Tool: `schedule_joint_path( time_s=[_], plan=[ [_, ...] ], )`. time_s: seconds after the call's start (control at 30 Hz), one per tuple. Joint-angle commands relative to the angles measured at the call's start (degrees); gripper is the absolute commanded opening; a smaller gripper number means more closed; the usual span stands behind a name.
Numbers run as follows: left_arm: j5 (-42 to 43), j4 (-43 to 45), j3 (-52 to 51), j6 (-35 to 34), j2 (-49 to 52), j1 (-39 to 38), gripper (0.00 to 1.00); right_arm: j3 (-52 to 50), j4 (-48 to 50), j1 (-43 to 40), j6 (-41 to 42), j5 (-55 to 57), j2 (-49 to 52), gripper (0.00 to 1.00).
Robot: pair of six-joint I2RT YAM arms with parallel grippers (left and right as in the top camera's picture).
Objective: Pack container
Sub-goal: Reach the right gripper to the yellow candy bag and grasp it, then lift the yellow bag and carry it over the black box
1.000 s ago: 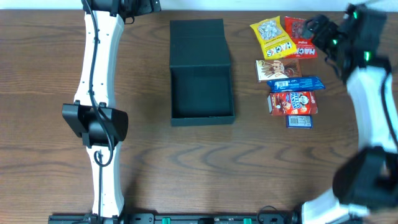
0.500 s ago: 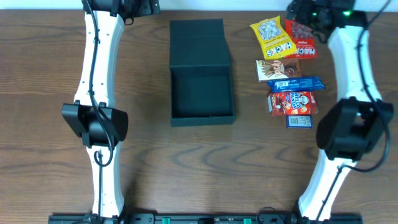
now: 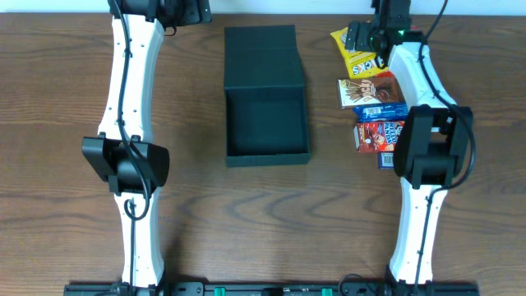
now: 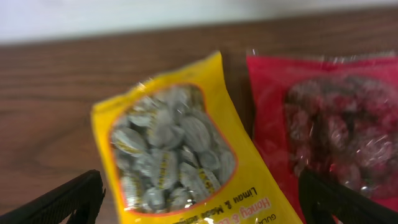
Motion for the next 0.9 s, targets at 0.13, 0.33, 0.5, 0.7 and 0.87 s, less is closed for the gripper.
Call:
schedule_joint_path(
  time_s=[0.13,0.33,0.5,0.7,0.87],
  plan=[
    [-0.6,-0.4,0.8,1.3,-0.9,0.1,0.95,1.0,-0.8,0.3,-0.8,2.3,2.8,0.99],
    [-0.6,-0.4,0.8,2.0,-0.9,0.1,0.95,1.0,-2.8,0.3,-0.8,2.3,4.7,0.98],
    [-0.6,-0.4,0.8,2.3,-0.9,0.1,0.95,1.0,-3.3,0.3,-0.8,2.3,5.0,0.78],
    [-0.7,-0.4,0.8,2.4,-0.9,0.2,0.95,1.0,-3.3,0.5,0.7,2.3,5.0,0.24],
    [-0.7,-0.4,0.8,2.4,-0.9,0.2,0.95,1.0,-4.0,0.8,0.7,2.3,5.0,0.07]
  ],
)
